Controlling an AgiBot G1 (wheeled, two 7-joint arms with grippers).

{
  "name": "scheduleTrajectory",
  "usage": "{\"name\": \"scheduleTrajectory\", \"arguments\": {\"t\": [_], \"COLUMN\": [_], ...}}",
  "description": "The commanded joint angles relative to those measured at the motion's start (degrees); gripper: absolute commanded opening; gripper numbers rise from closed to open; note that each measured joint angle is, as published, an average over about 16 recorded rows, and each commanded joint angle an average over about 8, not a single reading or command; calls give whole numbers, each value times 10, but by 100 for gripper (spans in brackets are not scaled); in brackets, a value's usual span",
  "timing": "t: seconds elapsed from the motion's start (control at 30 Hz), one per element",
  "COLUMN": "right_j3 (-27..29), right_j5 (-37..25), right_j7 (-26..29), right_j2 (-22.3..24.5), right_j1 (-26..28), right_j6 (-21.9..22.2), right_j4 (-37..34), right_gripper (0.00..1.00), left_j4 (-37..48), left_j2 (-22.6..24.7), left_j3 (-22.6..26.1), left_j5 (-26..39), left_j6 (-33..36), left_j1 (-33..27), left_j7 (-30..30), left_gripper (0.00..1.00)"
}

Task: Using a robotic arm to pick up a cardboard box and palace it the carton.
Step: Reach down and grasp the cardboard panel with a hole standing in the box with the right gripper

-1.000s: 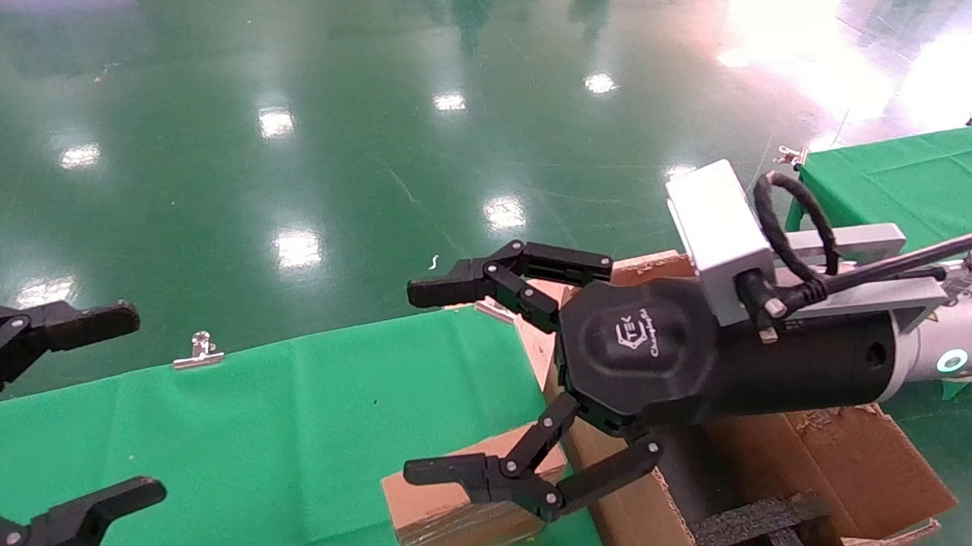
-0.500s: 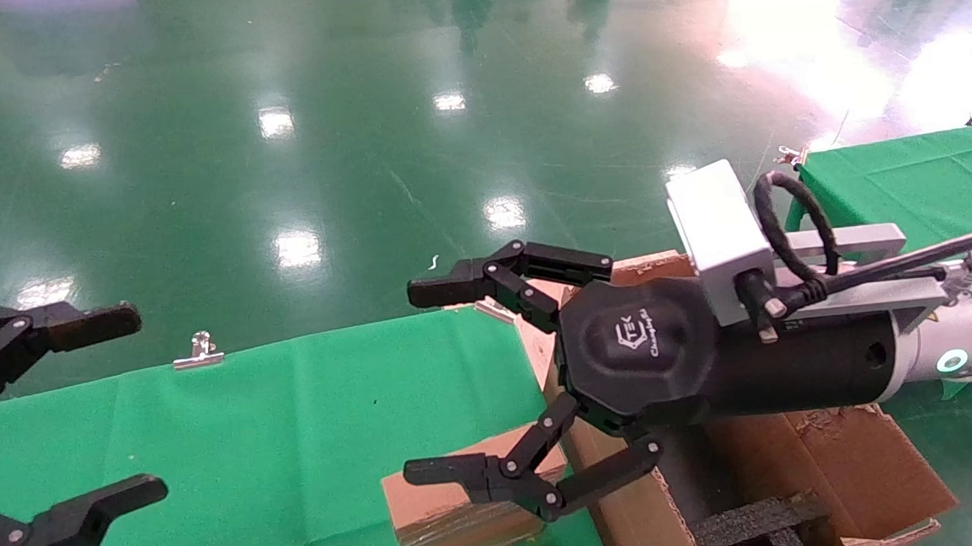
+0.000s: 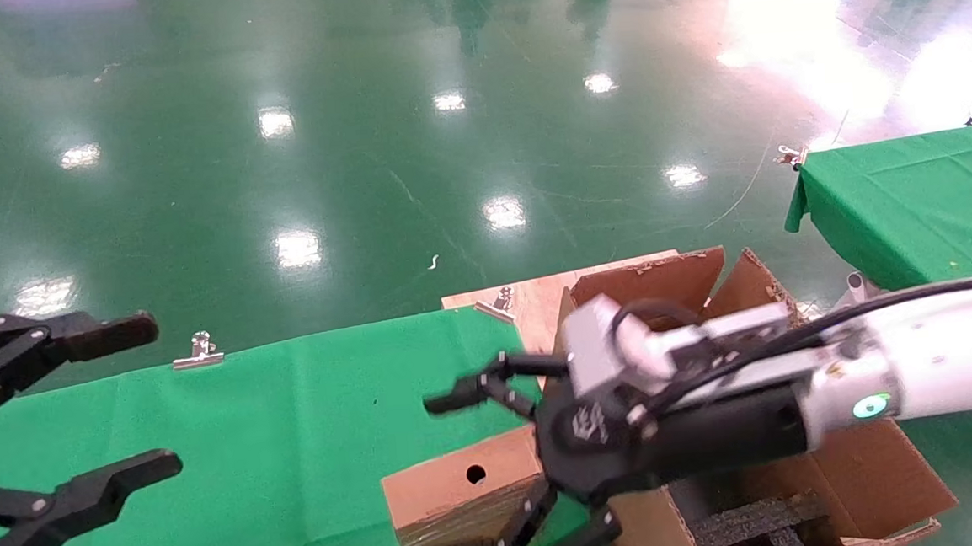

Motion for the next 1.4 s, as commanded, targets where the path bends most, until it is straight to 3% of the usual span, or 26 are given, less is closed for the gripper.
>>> {"name": "scheduleTrajectory", "arguments": {"t": [0.03, 0.47, 0.87, 0.9, 0.97, 1.03, 1.17, 1.23, 1.27, 1.4], "right_j3": [-16, -106, -177, -182, -191, -197, -205, -207, -208, -208], "right_j5": [-34, -240, -358, -363, -371, -375, -380, -381, -381, -381], "right_j7": [2, -24, -53, -56, -63, -68, -75, -77, -77, -78], "right_j2": [-4, -80, -139, -143, -149, -153, -161, -163, -164, -164], "right_j1": [8, 119, 185, 188, 193, 197, 202, 204, 204, 205], "right_j6": [-1, -24, -36, -36, -36, -36, -34, -33, -33, -33], "right_j4": [1, -10, -36, -38, -43, -47, -55, -57, -58, -58], "right_gripper": [100, 100, 100, 100, 100, 85, 35, 10, 4, 0], "left_j4": [0, 0, 0, 0, 0, 0, 0, 0, 0, 0], "left_j2": [0, 0, 0, 0, 0, 0, 0, 0, 0, 0], "left_j3": [0, 0, 0, 0, 0, 0, 0, 0, 0, 0], "left_j5": [0, 0, 0, 0, 0, 0, 0, 0, 0, 0], "left_j6": [0, 0, 0, 0, 0, 0, 0, 0, 0, 0], "left_j1": [0, 0, 0, 0, 0, 0, 0, 0, 0, 0], "left_j7": [0, 0, 0, 0, 0, 0, 0, 0, 0, 0], "left_gripper": [0, 0, 0, 2, 24, 49, 97, 100, 100, 100]}}
